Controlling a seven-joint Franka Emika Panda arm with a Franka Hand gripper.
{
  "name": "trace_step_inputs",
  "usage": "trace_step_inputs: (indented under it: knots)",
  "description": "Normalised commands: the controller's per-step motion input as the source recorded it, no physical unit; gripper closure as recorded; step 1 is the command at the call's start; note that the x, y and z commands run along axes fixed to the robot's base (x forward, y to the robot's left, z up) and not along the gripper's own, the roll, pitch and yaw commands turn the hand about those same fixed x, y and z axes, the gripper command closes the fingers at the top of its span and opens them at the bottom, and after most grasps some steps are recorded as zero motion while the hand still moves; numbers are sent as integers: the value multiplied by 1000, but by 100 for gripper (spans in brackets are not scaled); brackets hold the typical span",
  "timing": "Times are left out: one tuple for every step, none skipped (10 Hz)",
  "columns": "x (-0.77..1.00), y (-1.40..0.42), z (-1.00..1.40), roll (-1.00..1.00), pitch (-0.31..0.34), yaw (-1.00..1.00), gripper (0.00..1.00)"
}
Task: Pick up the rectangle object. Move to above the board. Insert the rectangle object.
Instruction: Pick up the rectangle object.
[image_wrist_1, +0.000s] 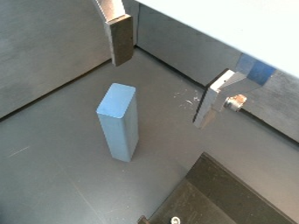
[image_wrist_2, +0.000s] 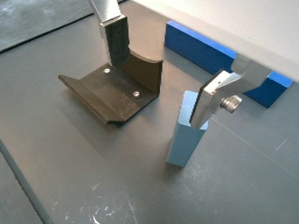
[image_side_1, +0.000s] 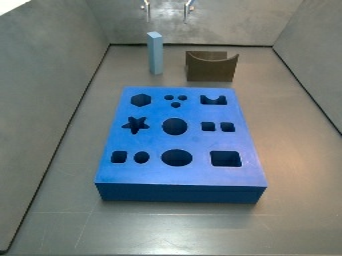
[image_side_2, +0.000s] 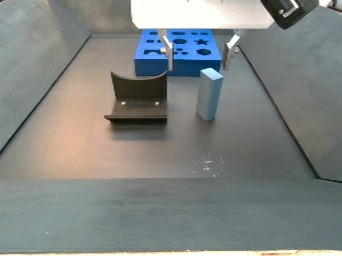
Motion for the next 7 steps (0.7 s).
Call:
trace_step_inputs:
  knots:
    - [0,0,-97,-91,-3,0,0]
    - [-300,-37,-63,-231,-189,254,0]
    - [-74,-180,-186,0,0,946,0]
    - [0,-6,-271,-20,0,1000,0]
    - [0,0,-283,-11,0,1000,0]
    - [0,0,-289,-11,0,1000,0]
    - [0,-3,-360,-40,34,1000,0]
